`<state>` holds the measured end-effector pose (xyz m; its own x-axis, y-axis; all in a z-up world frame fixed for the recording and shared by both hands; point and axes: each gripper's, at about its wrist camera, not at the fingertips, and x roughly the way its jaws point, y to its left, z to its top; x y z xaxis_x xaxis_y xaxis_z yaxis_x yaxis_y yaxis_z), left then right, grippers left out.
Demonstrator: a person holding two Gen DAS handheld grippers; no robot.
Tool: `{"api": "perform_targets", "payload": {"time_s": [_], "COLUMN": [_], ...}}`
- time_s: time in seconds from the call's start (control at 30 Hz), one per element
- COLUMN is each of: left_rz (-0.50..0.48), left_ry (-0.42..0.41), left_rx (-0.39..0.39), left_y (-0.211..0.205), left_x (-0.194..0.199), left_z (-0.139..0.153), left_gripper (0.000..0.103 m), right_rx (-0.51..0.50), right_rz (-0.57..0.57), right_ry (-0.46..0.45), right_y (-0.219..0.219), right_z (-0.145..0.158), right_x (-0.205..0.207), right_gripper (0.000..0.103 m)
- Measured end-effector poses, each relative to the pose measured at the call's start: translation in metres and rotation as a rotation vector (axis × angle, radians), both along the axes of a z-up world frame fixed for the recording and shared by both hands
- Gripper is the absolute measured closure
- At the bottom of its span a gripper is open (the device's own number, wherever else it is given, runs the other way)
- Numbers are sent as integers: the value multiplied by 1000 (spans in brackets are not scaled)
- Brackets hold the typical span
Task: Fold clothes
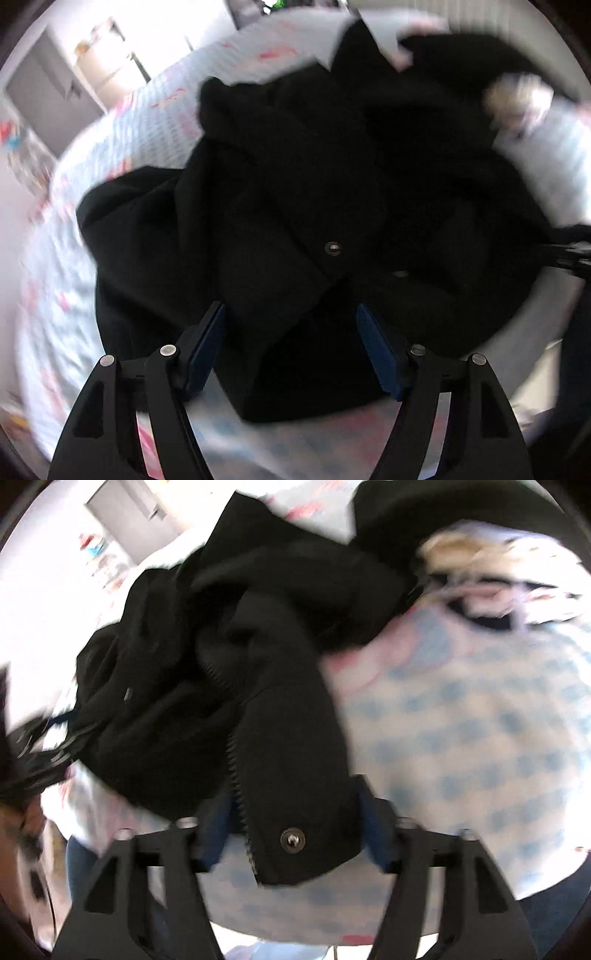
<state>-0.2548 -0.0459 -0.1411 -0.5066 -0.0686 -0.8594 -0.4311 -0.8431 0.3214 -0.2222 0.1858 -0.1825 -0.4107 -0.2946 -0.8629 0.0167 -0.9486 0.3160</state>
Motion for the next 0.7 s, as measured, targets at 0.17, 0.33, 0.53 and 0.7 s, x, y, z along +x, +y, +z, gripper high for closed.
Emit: {"api": "perform_targets", "payload": {"time_s": [0.17,0.33,0.53,0.7], "left_rz": [183,536,664,563], "left_ry": [70,221,119,25], "left_rx": [92,488,630,686], "left_y": [-33,-143,-188,-164], "left_x": [-27,5,46,39], "left_z": [14,77,41,8], "left_gripper": [89,100,99,75], "right_rx": [104,181,31,-77], "right_rz": [-9,-172,-166,-60], "right_ry": [-3,85,-32,-37], "right_y": [-8,17,44,29], "right_z": [-10,25,15,5], "right_x": [-2,1,33,59], "right_gripper": [46,60,52,34]}}
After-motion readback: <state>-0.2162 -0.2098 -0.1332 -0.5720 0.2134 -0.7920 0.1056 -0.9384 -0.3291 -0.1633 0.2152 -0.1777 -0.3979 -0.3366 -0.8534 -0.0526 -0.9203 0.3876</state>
